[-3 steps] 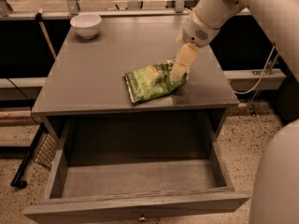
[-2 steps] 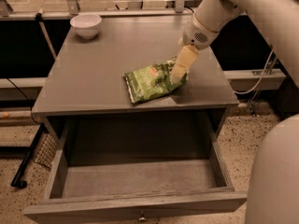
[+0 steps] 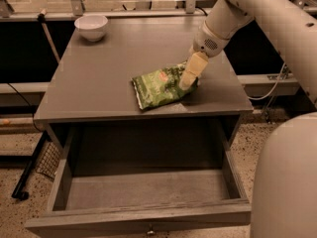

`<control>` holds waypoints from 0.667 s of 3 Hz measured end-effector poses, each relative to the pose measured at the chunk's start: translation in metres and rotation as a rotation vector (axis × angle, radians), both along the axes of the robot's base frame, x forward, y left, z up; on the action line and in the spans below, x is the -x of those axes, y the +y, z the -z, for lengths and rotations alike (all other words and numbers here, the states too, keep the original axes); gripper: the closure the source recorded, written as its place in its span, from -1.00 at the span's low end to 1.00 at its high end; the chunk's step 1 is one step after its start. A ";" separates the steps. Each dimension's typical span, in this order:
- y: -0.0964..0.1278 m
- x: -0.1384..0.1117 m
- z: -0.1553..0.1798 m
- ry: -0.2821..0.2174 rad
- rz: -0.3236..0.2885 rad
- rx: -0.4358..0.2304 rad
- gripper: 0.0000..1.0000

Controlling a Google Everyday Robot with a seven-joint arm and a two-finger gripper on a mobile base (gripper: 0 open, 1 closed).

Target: Place green jalapeno chip bag into top drawer

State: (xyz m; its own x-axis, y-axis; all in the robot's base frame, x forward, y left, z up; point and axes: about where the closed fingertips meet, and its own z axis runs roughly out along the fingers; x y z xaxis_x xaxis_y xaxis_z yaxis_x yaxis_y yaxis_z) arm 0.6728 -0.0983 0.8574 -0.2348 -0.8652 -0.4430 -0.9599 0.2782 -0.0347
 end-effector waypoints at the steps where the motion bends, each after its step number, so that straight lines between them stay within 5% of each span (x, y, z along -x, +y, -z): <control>1: 0.003 -0.003 0.007 0.000 0.004 -0.021 -0.67; 2: 0.010 0.004 0.001 -0.027 -0.007 -0.049 -0.05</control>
Offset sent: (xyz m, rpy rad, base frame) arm -0.0091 0.0127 0.0073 0.0728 -0.0531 0.0068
